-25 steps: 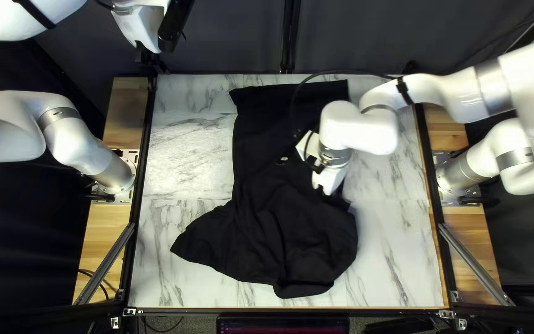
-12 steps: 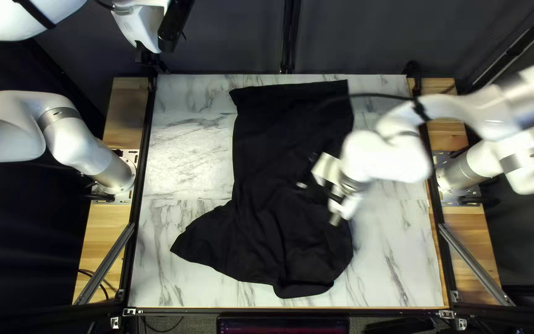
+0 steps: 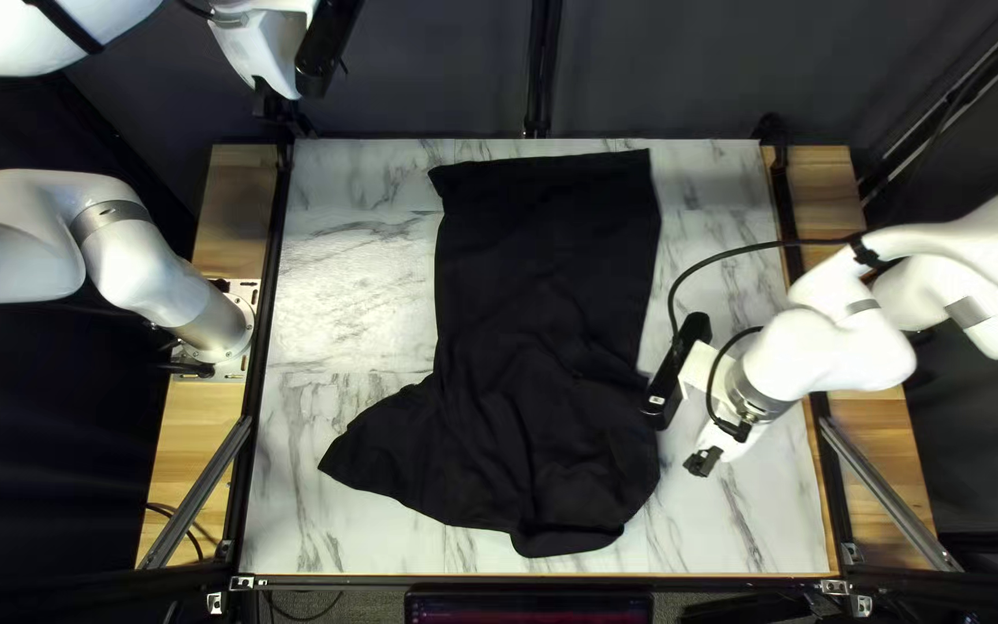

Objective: Fold t-shirt

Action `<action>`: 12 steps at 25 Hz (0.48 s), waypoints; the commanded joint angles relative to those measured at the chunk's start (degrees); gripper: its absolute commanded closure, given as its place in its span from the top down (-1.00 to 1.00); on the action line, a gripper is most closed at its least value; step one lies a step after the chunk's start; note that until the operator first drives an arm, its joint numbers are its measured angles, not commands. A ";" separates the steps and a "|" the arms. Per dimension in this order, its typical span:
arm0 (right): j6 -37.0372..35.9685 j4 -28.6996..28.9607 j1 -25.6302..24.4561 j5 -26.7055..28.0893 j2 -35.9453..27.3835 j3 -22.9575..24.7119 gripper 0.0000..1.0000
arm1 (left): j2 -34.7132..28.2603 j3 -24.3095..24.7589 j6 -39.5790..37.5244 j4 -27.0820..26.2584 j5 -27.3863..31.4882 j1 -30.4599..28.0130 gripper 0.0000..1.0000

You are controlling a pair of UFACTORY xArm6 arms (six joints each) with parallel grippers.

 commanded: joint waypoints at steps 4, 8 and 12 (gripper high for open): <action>-8.20 7.94 -2.93 -2.83 7.11 -4.72 1.00 | 0.00 0.00 0.00 0.00 0.00 0.00 1.00; -10.50 11.94 -2.53 -3.95 9.37 -5.70 1.00 | 0.00 0.00 0.00 0.00 0.00 0.00 1.00; -10.34 12.09 -1.83 -4.08 12.08 -8.95 1.00 | 0.00 0.00 0.00 0.00 0.00 0.00 1.00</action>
